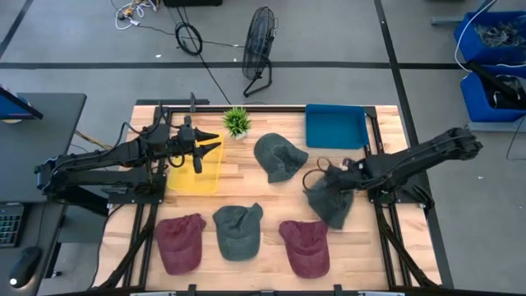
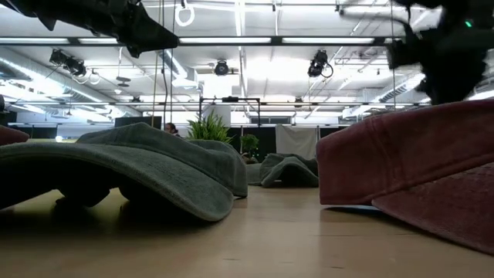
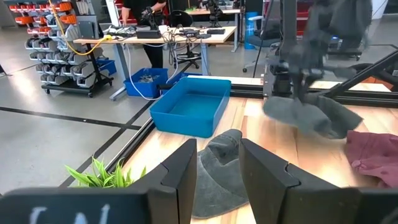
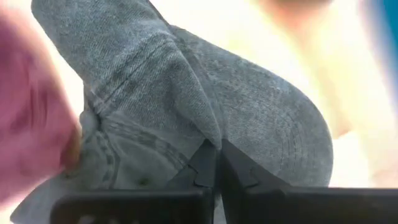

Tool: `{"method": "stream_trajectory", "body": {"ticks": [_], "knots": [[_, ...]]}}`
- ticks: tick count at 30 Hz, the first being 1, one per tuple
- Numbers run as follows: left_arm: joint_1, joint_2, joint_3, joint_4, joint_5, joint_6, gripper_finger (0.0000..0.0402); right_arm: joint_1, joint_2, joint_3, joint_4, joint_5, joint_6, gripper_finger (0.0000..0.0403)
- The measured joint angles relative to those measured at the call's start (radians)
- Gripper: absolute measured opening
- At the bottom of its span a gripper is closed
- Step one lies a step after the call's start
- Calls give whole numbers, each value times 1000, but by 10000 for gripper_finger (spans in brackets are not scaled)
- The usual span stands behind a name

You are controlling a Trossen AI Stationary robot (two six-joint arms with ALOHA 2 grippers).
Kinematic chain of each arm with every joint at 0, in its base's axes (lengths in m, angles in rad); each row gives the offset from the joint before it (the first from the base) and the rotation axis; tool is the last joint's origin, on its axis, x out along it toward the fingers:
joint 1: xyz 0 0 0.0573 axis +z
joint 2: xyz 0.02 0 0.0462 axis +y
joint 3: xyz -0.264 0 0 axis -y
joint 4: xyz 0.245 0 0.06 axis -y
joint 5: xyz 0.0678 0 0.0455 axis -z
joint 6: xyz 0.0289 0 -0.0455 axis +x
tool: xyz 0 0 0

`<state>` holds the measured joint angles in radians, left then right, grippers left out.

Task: Pick & Place hat
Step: Put the bottom right gray cap into the blue bin

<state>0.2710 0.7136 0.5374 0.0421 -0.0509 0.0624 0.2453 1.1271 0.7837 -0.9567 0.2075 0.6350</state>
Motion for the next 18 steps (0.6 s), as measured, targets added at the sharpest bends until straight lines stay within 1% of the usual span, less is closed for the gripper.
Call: {"method": "stream_trajectory", "body": {"ticks": [5,6,9,11,13,14,15,18], "knots": [[0,0,0,12,0,0,124,-32,-51,144,-6,321,-103,9],[0,0,0,13,0,0,124,-45,-55,170,-8,398,-126,8],[0,0,0,18,0,0,124,-96,-63,229,-12,679,-155,6],[0,0,0,22,0,0,124,-142,-63,248,-20,813,-179,7],[0,0,0,27,0,0,124,-203,-63,250,-25,890,-208,8],[0,0,0,28,0,0,124,-239,-63,250,-31,907,-209,8],[0,0,0,28,0,0,124,-275,-62,250,-41,907,-200,8],[0,0,0,28,0,0,124,-388,-63,235,-56,829,-121,8]]}}
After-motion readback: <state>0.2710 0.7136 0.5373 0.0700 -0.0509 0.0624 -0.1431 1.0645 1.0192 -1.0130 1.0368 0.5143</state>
